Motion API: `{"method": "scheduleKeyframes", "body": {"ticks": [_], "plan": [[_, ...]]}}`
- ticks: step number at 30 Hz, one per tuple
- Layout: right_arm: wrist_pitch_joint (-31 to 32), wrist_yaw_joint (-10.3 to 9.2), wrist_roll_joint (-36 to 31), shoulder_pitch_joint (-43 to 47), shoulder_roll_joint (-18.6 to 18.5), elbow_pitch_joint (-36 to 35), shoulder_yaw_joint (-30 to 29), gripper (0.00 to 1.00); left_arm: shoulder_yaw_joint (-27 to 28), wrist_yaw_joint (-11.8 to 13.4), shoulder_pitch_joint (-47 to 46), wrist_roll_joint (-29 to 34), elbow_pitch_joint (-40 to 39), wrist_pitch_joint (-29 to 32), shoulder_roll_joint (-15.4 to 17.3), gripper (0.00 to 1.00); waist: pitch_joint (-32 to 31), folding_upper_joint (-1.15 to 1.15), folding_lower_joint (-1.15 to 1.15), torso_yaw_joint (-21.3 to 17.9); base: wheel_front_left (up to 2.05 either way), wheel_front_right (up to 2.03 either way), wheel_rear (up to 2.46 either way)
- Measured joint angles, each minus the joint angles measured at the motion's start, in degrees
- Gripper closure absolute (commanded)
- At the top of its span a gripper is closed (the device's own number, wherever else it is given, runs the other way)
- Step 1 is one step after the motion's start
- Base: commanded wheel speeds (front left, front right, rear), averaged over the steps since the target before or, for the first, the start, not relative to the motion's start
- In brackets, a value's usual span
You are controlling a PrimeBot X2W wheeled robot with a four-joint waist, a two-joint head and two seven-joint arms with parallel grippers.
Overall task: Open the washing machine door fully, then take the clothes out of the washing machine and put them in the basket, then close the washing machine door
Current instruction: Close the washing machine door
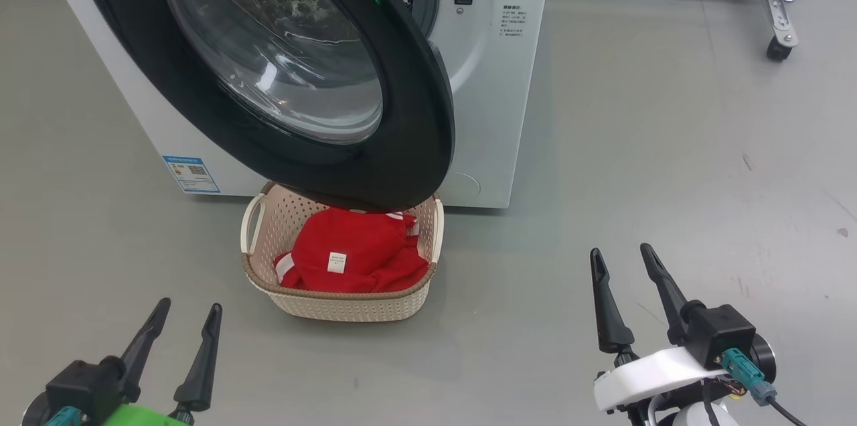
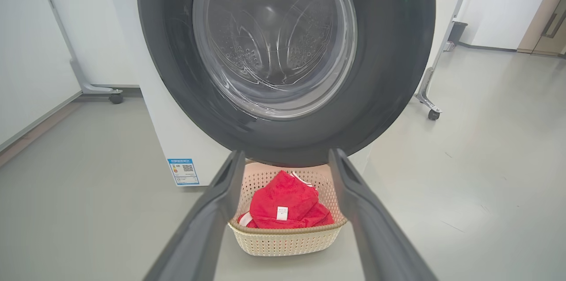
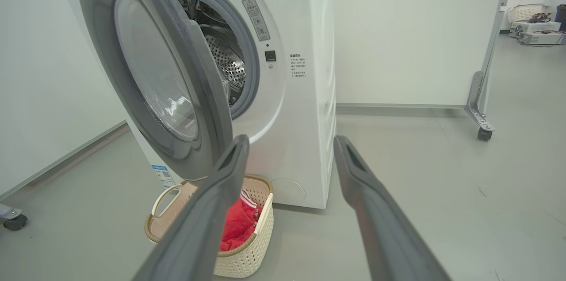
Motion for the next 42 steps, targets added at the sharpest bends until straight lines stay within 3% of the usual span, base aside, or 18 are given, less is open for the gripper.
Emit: {"method": "scheduleKeyframes", "body": {"ticks": [18,42], "plan": [[0.0,-0.16,0.0,0.0,0.0,-0.01,-0.48,0.0,3.25,-0.01,-0.7,3.09,-2.47,0.04,-4.59,0.0,0.66,0.0,0.0,-0.58,0.0,0.0,0.0],[0.0,-0.16,0.0,-0.02,0.0,0.0,-0.14,0.0,4.5,-0.01,-0.66,4.33,-3.34,0.03,-5.58,0.0,0.81,0.0,0.0,-1.57,0.0,0.0,0.0]]}}
